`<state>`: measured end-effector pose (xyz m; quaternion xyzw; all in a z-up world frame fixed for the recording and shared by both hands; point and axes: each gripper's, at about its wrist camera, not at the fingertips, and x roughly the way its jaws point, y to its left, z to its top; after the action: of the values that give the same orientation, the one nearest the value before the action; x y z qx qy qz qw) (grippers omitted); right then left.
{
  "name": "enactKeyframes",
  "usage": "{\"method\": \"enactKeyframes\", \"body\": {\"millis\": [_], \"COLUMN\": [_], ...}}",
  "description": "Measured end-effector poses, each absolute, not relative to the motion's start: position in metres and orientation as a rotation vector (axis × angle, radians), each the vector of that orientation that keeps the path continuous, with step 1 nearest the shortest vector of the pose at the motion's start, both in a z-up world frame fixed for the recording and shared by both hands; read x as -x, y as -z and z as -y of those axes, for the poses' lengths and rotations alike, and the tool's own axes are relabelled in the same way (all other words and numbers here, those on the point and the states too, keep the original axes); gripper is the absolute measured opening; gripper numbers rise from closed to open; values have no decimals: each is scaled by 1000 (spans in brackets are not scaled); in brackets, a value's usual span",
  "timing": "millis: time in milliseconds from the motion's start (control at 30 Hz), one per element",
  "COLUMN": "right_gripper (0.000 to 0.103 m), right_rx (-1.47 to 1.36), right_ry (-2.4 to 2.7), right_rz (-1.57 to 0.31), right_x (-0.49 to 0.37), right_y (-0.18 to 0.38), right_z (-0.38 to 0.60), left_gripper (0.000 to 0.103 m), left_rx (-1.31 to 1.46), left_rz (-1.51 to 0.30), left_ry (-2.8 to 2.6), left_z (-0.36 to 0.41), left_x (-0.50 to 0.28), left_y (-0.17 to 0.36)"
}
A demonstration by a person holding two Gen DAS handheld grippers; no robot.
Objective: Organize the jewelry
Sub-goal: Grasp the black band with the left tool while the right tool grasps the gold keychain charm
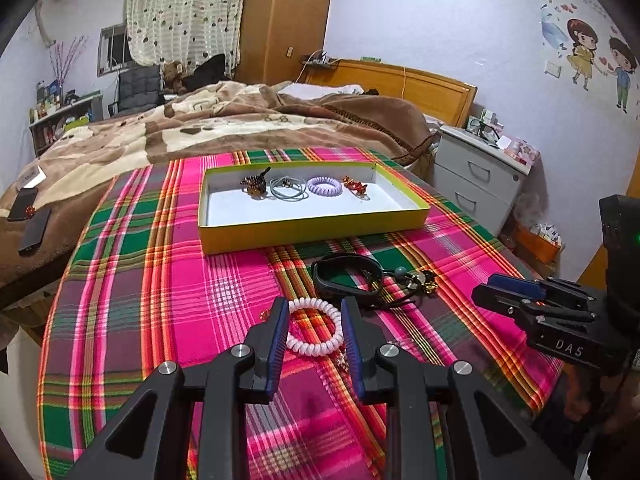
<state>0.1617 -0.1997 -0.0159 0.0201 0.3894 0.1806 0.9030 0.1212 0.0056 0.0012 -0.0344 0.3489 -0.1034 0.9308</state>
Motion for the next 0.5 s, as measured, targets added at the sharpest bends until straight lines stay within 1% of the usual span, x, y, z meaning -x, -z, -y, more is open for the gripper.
{"method": "enactKeyframes", "body": {"millis": [500], "right_gripper": [36], "right_rx": [-20], "right_ry": [-358], "right_rz": [-911], "right_x": [-204], "right_y": [43], "right_z": [187], "left_gripper": [26], "left_rx": [30], "left_rz": [-839], "left_ry": [211], "left_z": [15], "left_x": [-188], "left_y": [17]}}
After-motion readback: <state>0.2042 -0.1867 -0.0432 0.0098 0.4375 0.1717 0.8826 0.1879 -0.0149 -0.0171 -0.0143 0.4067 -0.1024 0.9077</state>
